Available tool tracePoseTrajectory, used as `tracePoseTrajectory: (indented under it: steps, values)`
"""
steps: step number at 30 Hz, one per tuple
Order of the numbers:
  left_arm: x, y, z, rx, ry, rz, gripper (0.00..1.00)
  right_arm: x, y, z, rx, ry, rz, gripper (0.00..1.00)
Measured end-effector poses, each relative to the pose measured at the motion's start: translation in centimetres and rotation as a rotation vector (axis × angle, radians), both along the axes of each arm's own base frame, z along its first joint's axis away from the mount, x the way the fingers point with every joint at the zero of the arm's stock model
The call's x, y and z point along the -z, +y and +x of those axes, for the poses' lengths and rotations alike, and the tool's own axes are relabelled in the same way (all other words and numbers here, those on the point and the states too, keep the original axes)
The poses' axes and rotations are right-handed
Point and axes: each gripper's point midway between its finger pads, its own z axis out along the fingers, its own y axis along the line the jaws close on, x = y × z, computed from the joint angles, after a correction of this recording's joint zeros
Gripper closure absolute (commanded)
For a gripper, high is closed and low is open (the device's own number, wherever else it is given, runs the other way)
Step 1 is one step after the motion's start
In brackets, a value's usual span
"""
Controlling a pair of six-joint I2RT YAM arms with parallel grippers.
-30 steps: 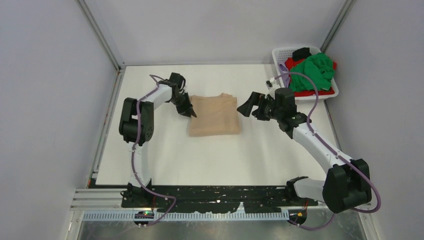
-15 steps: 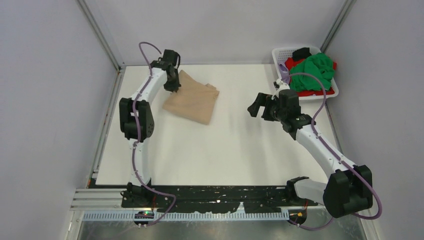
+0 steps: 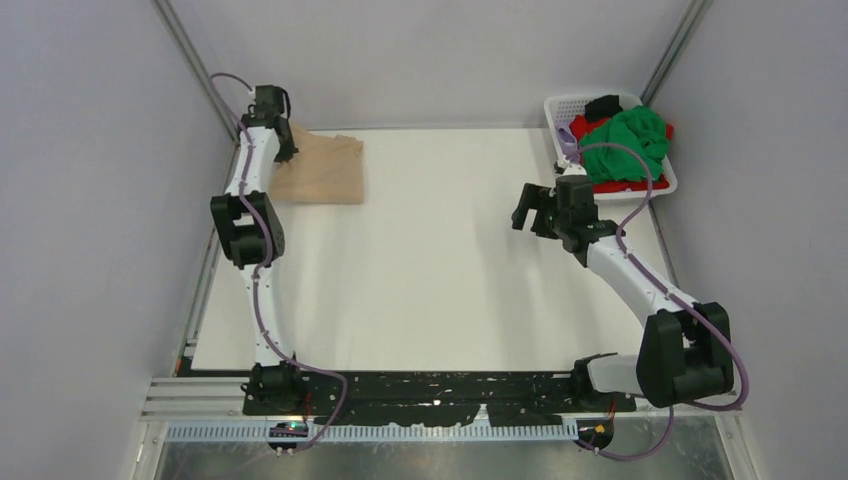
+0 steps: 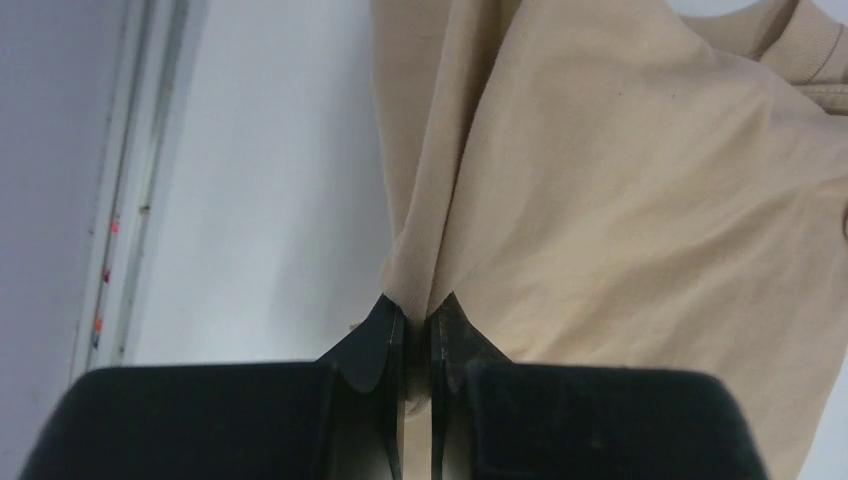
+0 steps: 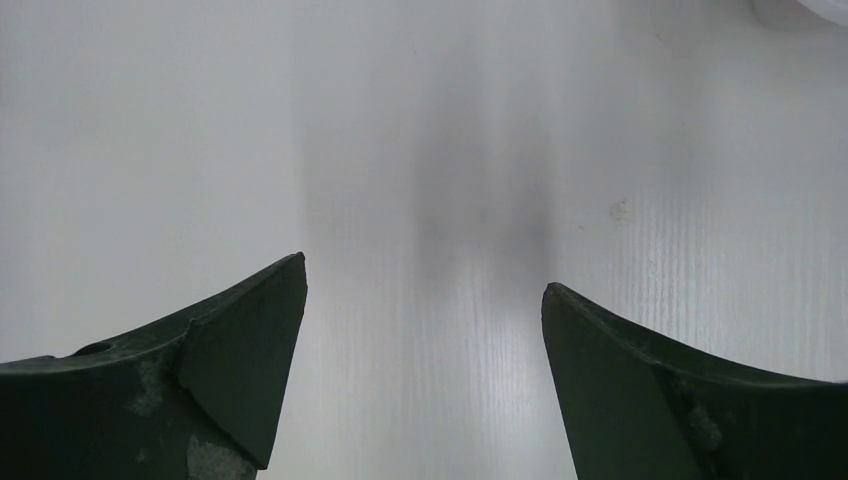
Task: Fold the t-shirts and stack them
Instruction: Put the neatly folded tshirt into the corner of the board with the left arm
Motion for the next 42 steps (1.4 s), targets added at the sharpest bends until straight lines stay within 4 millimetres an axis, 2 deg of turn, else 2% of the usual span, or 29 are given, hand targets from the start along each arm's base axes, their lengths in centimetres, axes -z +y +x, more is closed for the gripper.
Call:
tracePoseTrajectory:
  steps: [4,8,12,13,15,17,18,19,20,26,29,32,37,39,42]
  values:
    - [-0.6,2.7,1.0,-0.009,-0.041,0.035,1.0,1.8,-0.3,0.7,0.017,0.053,-0.022,0.05]
    - [-1.3,3.9,2.4,-0.012,-0.09,0.054,1.0,3.2,-0.3,1.3,0.02,0.093,-0.029,0.05]
    - [-2.2,4.7,3.4,-0.027,-0.139,0.058,1.0,3.4,-0.3,1.7,0.024,0.099,-0.032,0.05]
    - [-2.4,5.1,3.5,-0.033,-0.151,0.06,0.95,3.3,-0.4,1.8,0.027,0.096,-0.034,0.05]
    - [-2.6,5.9,3.8,-0.047,-0.17,0.065,0.7,3.2,-0.5,1.9,0.032,0.092,-0.037,0.05]
    - [-3.0,6.9,4.0,-0.063,-0.188,0.079,0.57,3.1,-0.7,2.0,0.041,0.09,-0.044,0.05]
    - [-3.4,7.5,4.1,-0.076,-0.203,0.086,0.44,3.1,-0.8,2.0,0.045,0.088,-0.048,0.05]
    - [-3.7,7.9,4.3,-0.087,-0.217,0.09,0.19,3.1,-0.9,2.0,0.05,0.088,-0.052,0.05]
    - [-4.2,8.3,4.5,-0.096,-0.236,0.098,0.03,3.1,-1.0,2.0,0.054,0.088,-0.056,0.05]
    - [-7.1,9.4,4.9,-0.132,-0.317,0.115,0.0,2.7,-1.4,1.8,0.073,0.083,-0.066,0.05]
    - [-9.5,8.6,4.1,-0.132,-0.352,0.086,0.0,1.9,-1.5,1.8,0.079,0.063,-0.061,0.05]
    - [-13.1,6.9,2.5,-0.115,-0.411,0.017,0.01,1.0,-1.5,1.6,0.085,0.037,-0.05,0.05]
    - [-18.8,2.4,-2.1,-0.054,-0.502,-0.156,0.0,0.5,-2.1,0.0,0.105,0.013,-0.027,0.05]
    - [-19.5,0.5,-4.0,-0.03,-0.51,-0.216,0.01,0.4,-2.5,-0.9,0.113,0.003,-0.021,0.05]
    - [-17.8,-3.6,-7.6,0.007,-0.472,-0.293,0.0,0.0,-2.9,-2.0,0.124,-0.023,-0.01,0.05]
